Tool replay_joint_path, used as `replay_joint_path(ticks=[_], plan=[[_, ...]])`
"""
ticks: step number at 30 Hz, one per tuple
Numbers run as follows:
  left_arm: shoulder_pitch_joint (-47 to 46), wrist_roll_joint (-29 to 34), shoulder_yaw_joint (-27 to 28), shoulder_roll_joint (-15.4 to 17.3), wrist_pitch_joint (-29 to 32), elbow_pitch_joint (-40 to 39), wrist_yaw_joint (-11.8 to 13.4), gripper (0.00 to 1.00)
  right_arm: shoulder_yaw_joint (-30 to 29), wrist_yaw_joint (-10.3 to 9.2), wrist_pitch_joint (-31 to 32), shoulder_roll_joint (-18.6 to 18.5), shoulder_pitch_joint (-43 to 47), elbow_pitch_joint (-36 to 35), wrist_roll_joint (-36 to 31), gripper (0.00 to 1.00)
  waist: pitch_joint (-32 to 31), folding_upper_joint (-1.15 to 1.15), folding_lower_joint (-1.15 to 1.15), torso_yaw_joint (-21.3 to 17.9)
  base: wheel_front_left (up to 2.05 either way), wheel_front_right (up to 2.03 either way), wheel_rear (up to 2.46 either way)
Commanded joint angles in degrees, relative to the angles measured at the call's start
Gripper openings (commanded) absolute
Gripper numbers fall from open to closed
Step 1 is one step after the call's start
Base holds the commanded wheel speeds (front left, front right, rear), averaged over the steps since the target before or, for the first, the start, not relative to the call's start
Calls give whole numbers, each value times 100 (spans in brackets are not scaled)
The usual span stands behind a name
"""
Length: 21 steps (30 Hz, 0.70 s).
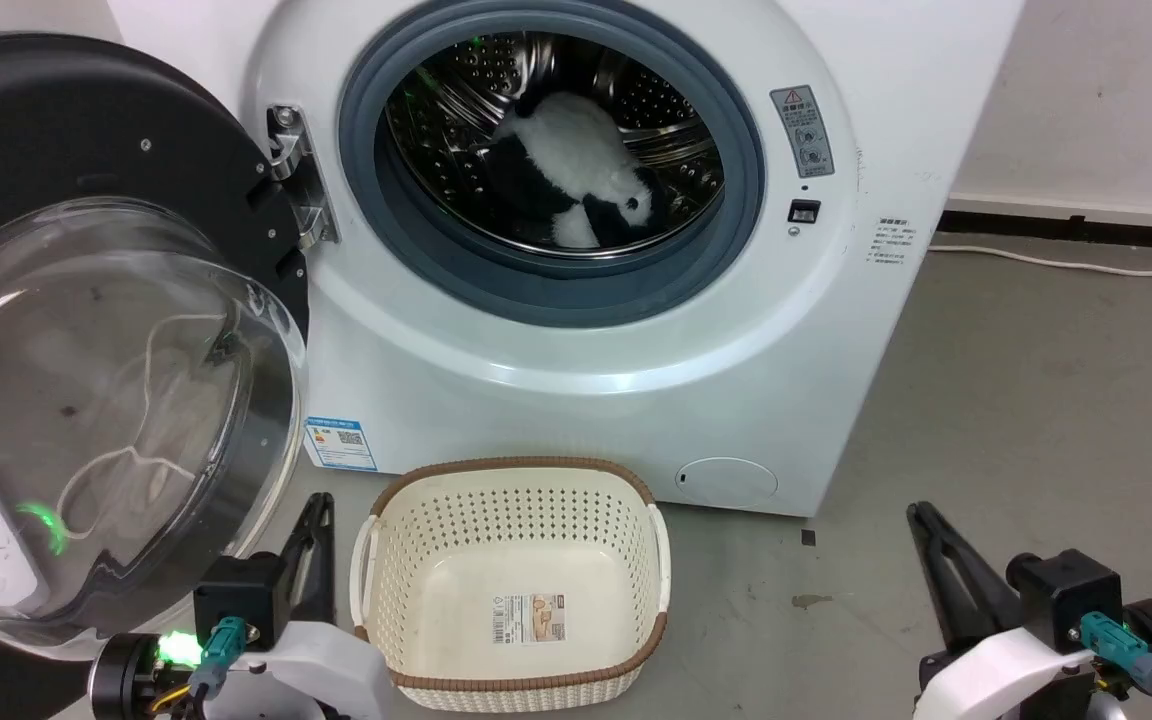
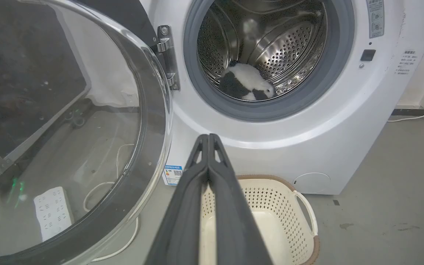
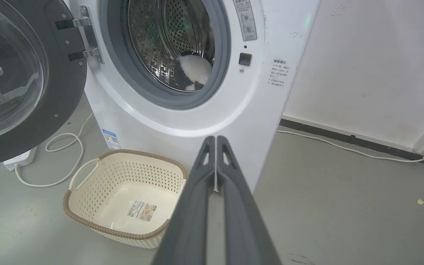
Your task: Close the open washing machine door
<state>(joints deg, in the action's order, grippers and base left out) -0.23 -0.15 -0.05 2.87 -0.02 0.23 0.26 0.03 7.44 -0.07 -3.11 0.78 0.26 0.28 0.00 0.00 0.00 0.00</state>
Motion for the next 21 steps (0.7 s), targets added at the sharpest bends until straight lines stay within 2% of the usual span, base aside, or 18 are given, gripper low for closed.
replay_joint_path(ticks=[1,2,3,4,11,21], plan=[[0,-1,1,0,-1,0,0,100,0,0,-1,0,0,0,1,100,0,0,0,0,0,0,0],[0,0,-5,0,-2,5,5,100,-2,0,-3,0,4,5,4,100,0,0,0,0,0,0,0],[0,0,-7,0,-3,6,5,0,-2,0,-3,0,5,6,4,0,0,0,0,0,0,0,0],[-2,3,-12,1,-11,5,5,100,-1,0,-11,-1,5,6,13,100,1,0,0,0,0,0,0],[-9,28,-75,21,-95,-10,11,100,-32,0,-90,0,18,26,64,100,-4,0,0,20,0,0,0],[13,43,-216,100,-238,-25,39,100,-28,1,-237,3,73,51,125,100,-53,0,0,240,0,0,0]])
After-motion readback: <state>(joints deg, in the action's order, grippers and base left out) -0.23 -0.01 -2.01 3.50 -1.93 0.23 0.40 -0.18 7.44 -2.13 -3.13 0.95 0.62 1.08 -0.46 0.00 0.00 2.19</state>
